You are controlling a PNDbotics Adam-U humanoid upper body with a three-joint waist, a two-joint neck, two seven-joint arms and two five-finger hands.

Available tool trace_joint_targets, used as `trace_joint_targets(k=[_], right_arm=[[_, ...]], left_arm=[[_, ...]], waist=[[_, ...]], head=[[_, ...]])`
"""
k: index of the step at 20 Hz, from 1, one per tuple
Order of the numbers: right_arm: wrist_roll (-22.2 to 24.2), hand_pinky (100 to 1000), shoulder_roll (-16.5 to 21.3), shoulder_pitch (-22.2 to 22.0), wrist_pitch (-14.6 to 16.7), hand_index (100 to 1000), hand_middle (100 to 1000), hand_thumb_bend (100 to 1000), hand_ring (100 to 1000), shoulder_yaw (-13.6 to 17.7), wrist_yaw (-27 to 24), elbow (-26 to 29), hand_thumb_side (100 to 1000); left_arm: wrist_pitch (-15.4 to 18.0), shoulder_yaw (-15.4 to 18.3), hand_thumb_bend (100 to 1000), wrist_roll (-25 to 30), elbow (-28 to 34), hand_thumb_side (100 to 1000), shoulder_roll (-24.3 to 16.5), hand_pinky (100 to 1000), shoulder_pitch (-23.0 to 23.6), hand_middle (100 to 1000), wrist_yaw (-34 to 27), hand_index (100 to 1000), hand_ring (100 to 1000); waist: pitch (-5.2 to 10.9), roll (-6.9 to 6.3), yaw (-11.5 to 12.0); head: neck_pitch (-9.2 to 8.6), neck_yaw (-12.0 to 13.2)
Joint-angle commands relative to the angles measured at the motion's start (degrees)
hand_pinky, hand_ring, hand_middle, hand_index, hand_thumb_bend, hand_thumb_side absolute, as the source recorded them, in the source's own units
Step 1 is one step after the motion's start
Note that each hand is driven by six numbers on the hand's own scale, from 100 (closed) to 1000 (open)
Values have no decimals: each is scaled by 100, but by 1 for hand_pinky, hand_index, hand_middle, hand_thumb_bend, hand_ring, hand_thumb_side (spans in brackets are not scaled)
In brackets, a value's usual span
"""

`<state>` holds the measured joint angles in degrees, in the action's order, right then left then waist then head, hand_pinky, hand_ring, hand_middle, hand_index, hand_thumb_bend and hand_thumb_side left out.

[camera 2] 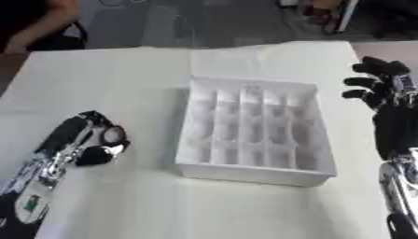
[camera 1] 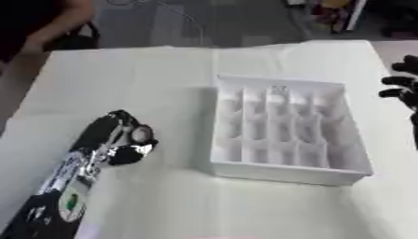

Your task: Pick up objects on the table and place them in the box.

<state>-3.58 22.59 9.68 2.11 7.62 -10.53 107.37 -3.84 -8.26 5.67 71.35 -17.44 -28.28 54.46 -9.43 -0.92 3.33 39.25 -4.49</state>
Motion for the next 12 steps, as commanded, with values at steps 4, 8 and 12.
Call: trace_joint_targets(k=[4, 8, 12], right_arm=[[12, 596, 43, 13, 20, 810, 709, 100, 667, 51, -8, 55, 994], [11, 596, 45, 16, 21, 810, 709, 100, 667, 54, -9, 55, 993], [8, 596, 42, 16, 21, 810, 709, 100, 667, 57, -10, 54, 993]], left_arm=[[-76, 45, 177, 36, 480, 435, -459, 845, -155, 766, -36, 565, 804], [-131, 54, 176, 102, 641, 435, -525, 845, -208, 766, -56, 566, 804], [-155, 48, 173, 147, 713, 431, -548, 846, -257, 767, -49, 566, 804]], waist=[[75, -18, 2], [77, -20, -6], [78, -24, -20]], head=[[-75, 6], [-89, 6], [-109, 8]])
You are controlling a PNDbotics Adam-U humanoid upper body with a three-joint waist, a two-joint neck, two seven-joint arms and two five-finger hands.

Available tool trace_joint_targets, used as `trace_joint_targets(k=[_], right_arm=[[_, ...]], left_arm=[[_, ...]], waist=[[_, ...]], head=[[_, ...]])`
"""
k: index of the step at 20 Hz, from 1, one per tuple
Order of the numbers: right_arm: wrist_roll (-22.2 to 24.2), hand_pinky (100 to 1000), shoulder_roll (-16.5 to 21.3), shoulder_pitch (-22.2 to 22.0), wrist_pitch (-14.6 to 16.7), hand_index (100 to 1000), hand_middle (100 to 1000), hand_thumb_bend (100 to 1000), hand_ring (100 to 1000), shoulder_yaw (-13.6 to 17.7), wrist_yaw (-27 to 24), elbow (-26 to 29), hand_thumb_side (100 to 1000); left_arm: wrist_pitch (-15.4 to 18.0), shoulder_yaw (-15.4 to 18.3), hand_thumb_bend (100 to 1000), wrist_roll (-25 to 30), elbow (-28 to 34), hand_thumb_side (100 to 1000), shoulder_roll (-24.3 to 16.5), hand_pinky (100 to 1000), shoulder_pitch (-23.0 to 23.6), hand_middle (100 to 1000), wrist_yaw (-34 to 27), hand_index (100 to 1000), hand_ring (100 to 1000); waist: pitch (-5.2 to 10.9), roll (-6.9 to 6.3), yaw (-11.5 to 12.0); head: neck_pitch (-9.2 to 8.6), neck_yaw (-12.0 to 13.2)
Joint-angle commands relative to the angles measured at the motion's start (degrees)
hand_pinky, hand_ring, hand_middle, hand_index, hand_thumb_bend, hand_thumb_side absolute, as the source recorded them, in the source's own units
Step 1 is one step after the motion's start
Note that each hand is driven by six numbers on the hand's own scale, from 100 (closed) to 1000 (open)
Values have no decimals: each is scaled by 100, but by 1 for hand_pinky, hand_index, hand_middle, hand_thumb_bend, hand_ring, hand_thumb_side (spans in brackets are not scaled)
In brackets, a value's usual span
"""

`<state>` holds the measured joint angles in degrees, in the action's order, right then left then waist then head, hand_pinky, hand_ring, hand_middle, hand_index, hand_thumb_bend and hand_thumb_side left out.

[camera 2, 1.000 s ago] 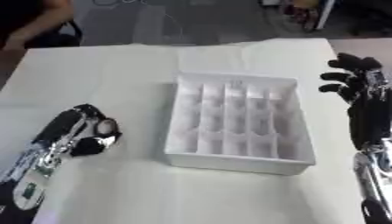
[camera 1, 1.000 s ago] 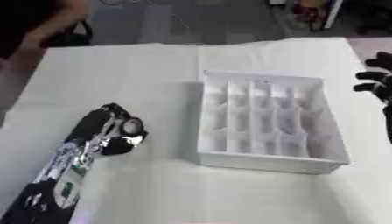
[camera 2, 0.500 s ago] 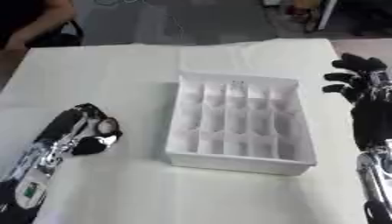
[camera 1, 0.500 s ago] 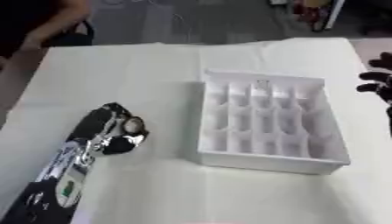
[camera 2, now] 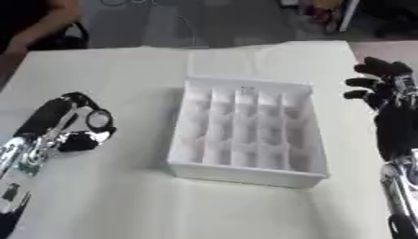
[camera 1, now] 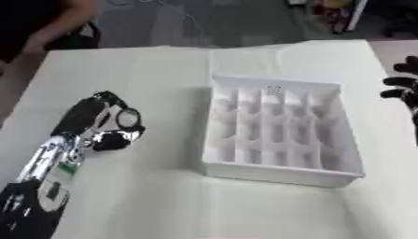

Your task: Pick up objects on the table and place them in the box.

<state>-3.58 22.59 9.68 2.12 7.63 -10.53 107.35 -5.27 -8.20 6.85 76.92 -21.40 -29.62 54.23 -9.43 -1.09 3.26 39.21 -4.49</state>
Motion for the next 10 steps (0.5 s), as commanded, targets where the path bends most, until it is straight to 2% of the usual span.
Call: trace_joint_targets(k=[1, 10], right_arm=[[9, 596, 41, 18, 21, 810, 709, 100, 667, 55, -10, 56, 993], [27, 597, 29, 27, 16, 811, 709, 100, 667, 46, -17, 45, 993]], left_arm=[[-17, 44, 176, 34, 169, 432, -155, 846, -135, 766, -24, 566, 803], [-61, 4, 175, 31, 223, 445, 15, 844, -298, 765, -62, 567, 804]], waist=[[78, -9, -17], [82, -14, -44]], head=[[-110, 9], [-133, 26]])
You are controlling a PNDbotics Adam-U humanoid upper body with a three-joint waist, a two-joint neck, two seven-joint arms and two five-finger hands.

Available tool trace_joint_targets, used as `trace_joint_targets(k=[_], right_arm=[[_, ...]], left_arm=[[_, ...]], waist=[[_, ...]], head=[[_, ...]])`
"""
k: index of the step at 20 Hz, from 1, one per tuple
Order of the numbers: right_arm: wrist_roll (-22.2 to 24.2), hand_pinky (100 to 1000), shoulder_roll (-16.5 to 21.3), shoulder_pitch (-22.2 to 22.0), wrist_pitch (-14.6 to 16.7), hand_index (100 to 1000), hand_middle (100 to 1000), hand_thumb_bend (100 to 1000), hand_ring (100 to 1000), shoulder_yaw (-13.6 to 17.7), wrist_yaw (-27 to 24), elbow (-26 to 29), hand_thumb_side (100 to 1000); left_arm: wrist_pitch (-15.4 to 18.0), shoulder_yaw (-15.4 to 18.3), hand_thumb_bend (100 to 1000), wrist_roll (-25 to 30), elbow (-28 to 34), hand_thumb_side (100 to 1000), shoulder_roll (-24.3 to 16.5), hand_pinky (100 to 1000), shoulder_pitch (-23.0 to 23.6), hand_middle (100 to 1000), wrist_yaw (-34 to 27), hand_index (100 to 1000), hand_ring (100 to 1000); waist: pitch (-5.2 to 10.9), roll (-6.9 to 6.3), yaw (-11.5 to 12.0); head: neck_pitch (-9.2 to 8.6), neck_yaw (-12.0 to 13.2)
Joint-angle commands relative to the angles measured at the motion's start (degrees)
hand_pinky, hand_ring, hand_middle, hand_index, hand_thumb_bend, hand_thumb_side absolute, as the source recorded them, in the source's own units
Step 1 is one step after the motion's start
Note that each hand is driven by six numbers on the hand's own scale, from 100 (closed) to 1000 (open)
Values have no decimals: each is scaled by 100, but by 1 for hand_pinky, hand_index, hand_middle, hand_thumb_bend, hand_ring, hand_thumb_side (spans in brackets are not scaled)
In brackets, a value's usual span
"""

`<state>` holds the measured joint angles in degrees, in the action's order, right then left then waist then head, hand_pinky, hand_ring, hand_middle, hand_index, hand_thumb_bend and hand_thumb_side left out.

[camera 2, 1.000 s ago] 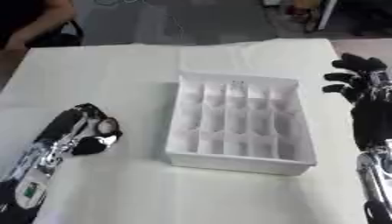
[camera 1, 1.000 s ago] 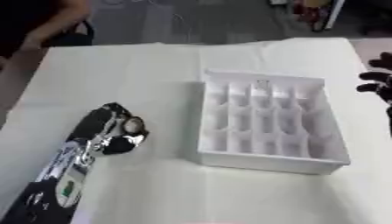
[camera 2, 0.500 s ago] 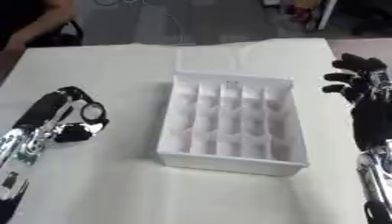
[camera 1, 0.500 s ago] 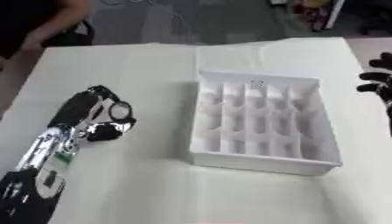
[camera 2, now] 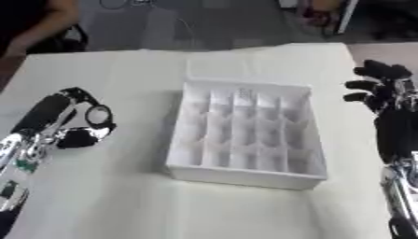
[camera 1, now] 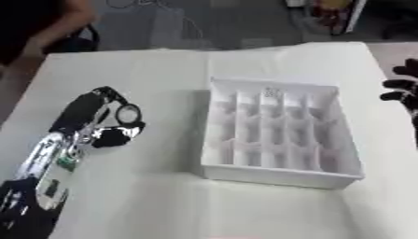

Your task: Pick up objects on the table and place them in the box.

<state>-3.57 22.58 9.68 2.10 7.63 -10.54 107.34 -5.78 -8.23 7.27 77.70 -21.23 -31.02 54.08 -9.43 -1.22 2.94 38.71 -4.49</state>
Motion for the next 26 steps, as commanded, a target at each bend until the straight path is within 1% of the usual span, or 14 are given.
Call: trace_joint_targets(k=[1, 8, 14, 20, 26], right_arm=[[29, 597, 28, 28, 17, 811, 709, 100, 667, 44, -17, 44, 993], [50, 597, 16, 36, 14, 811, 709, 100, 666, 32, -24, 34, 993], [67, 597, 11, 37, 11, 811, 709, 100, 667, 21, -36, 22, 994], [79, 597, 6, 31, 11, 811, 709, 100, 667, 20, -34, 14, 993], [91, 597, 1, 30, 8, 811, 709, 100, 667, 18, -34, 7, 993]], left_arm=[[2, -11, 174, -15, 155, 444, 39, 844, -194, 765, -58, 568, 804], [160, -233, 168, 60, 320, 444, 268, 845, -443, 766, -125, 569, 806], [345, -501, 162, 232, 476, 444, 440, 845, -636, 766, -166, 569, 806], [532, -746, 165, 423, 403, 453, 604, 845, -739, 766, -132, 572, 805], [699, -907, 164, 507, 306, 456, 769, 845, -838, 767, -69, 572, 804]], waist=[[83, -1, -18], [93, -18, -72], [95, -21, -93], [96, -19, -91], [98, -11, -82]], head=[[-83, 33], [-100, 71], [-113, 111], [-124, 149], [-141, 177]])
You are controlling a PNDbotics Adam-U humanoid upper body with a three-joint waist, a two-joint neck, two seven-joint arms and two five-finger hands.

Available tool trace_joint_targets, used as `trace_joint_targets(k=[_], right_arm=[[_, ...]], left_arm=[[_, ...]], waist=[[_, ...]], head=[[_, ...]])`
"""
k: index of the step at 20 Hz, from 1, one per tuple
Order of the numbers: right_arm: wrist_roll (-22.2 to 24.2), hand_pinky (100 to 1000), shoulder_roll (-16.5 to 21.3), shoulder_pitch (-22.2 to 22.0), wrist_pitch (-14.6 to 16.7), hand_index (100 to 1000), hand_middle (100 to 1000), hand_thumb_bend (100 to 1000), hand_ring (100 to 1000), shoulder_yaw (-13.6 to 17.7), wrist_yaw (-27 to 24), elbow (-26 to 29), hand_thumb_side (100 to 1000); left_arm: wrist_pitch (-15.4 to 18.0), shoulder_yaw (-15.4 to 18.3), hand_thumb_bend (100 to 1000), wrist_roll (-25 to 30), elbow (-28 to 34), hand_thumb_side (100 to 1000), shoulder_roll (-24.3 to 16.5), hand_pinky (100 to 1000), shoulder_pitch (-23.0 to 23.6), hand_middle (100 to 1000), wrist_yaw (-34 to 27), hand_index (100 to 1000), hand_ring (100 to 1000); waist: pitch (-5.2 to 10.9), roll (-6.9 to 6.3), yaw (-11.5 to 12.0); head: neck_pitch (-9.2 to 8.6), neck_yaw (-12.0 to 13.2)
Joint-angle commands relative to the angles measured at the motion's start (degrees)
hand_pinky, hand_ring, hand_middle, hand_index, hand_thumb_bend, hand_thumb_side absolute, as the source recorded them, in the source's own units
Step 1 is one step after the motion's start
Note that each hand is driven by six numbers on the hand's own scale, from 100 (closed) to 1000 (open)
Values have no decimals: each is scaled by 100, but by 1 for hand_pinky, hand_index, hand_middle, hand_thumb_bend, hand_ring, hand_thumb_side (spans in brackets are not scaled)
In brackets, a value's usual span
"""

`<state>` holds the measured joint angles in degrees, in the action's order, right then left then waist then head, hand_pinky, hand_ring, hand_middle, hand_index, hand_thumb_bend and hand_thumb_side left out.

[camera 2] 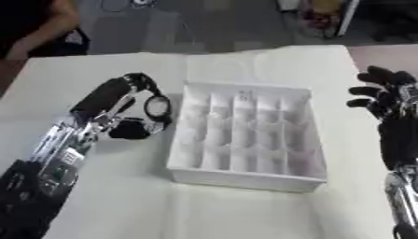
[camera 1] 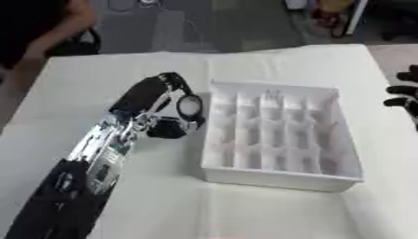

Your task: Pick up objects on the table and place them in the box.

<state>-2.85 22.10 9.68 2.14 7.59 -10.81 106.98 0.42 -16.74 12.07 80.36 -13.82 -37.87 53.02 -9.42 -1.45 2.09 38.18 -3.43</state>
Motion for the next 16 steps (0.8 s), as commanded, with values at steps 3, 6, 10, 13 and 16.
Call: trace_joint_targets(k=[3, 6, 10, 13, 16], right_arm=[[30, 597, 43, 28, 0, 811, 709, 100, 667, 18, -7, 40, 993], [43, 597, 36, 32, -3, 811, 709, 100, 667, 11, -8, 36, 993], [57, 597, 36, 35, -3, 811, 709, 100, 667, 4, -11, 34, 993], [63, 598, 22, 38, -4, 811, 709, 100, 667, 1, -16, 30, 993], [81, 598, 12, 50, -6, 811, 709, 100, 667, -12, -21, 31, 993]], left_arm=[[152, -127, 163, 61, 0, 459, 115, 844, -203, 766, 47, 574, 804], [219, -193, 158, 96, -75, 460, 235, 844, -274, 766, 63, 574, 804], [297, -256, 154, 111, -197, 465, 397, 844, -372, 766, 98, 575, 804], [341, -284, 147, 110, -382, 472, 574, 843, -452, 766, 137, 576, 803], [362, -264, 142, 70, -685, 481, 811, 841, -574, 765, 213, 578, 803]], waist=[[96, 13, 2], [97, 17, -4], [97, 26, -11], [95, 30, -20], [92, 35, -40]], head=[[-103, 97], [-124, 123], [-135, 148], [-145, 167], [-154, 190]])
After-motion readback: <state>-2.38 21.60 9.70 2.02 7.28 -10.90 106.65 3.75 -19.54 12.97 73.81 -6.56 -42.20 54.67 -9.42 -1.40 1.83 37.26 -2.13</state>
